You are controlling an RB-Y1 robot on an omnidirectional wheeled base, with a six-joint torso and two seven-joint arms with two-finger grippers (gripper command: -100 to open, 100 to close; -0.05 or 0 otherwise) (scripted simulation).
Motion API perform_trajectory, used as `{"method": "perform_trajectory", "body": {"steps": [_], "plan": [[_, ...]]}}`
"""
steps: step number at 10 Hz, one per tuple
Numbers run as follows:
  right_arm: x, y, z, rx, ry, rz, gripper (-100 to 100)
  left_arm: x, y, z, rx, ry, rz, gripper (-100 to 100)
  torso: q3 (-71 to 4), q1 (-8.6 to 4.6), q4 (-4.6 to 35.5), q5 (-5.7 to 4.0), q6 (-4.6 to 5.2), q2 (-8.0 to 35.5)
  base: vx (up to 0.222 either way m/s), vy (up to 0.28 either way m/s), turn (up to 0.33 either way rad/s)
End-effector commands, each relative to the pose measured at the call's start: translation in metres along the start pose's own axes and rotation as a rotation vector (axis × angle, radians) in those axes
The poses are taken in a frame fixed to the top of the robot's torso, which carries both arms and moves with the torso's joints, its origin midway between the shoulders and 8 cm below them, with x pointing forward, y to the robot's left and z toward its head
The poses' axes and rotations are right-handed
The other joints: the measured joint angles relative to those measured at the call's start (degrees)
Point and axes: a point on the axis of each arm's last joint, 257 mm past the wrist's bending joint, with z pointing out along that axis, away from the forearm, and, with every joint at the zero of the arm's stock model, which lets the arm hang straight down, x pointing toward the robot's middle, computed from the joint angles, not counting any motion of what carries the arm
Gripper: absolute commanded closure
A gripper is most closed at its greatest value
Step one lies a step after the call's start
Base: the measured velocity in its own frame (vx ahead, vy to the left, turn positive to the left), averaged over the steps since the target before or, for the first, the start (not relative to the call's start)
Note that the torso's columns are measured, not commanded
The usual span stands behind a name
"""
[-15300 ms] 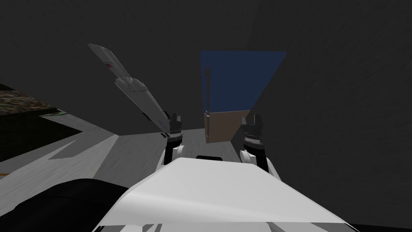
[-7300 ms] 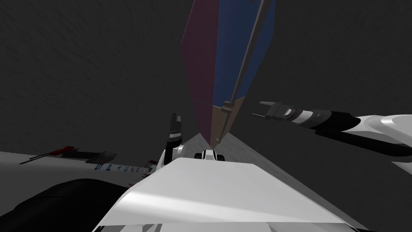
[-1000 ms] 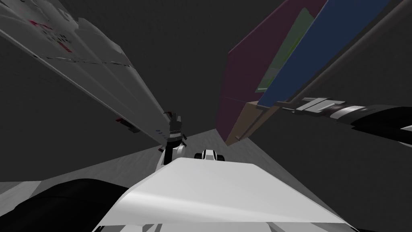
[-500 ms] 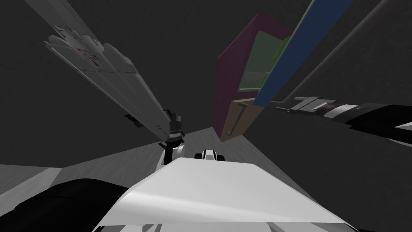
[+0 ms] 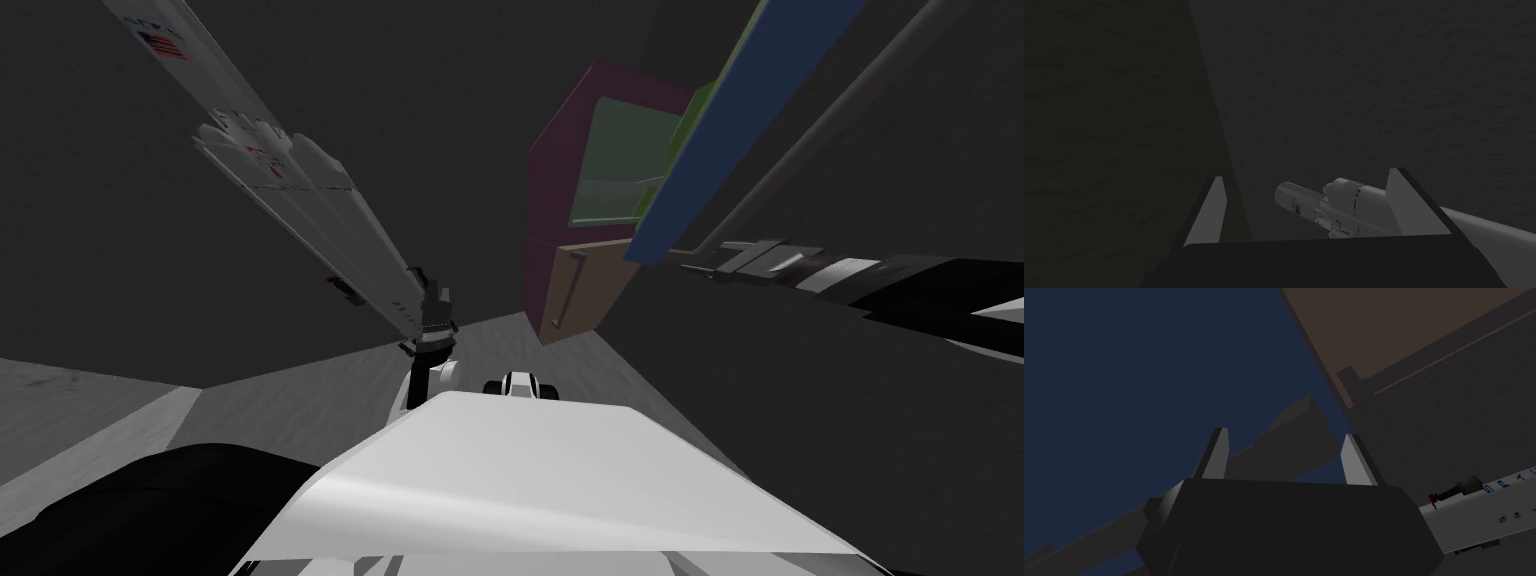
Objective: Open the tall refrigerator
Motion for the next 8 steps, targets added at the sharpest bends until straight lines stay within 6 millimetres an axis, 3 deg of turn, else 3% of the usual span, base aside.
{"method": "perform_trajectory", "body": {"steps": [1, 3, 5, 7, 8], "plan": [[-0.0026, -0.0022, -0.0005, -0.001, -0.009, -0.006, 100, 0.0000, 0.0000, 0.0000, 0.000, 0.000, 0.000, 0, -0.1, -0.60, 0.1, -0.09, 0.02, 0.0, -0.221, -0.282, 0.238], [-0.0032, -0.0028, -0.0019, -0.006, -0.018, -0.007, 100, 0.0000, 0.0001, 0.0000, 0.000, 0.000, 0.000, 0, -0.1, -0.61, 0.1, -0.13, 0.18, 0.0, -0.266, -0.319, 0.311], [-0.0036, -0.0031, -0.0025, -0.008, -0.022, -0.008, 100, -0.0001, 0.0002, -0.0001, 0.000, 0.000, 0.000, 0, -0.3, -0.56, 0.0, -0.15, 0.30, -0.4, -0.189, -0.256, 0.136], [-0.0040, -0.0034, -0.0032, -0.010, -0.027, -0.009, 100, 0.0000, 0.0001, 0.0000, 0.000, 0.000, 0.000, 0, -0.4, -0.44, 0.0, -0.01, -0.20, -0.4, -0.244, -0.281, 0.267], [-0.0044, -0.0037, -0.0039, -0.012, -0.031, -0.010, 100, -0.0001, 0.0001, -0.0001, 0.000, 0.000, 0.000, 0, -0.4, -0.33, 0.0, -0.02, 0.08, -0.6, -0.174, -0.228, 0.179]]}}
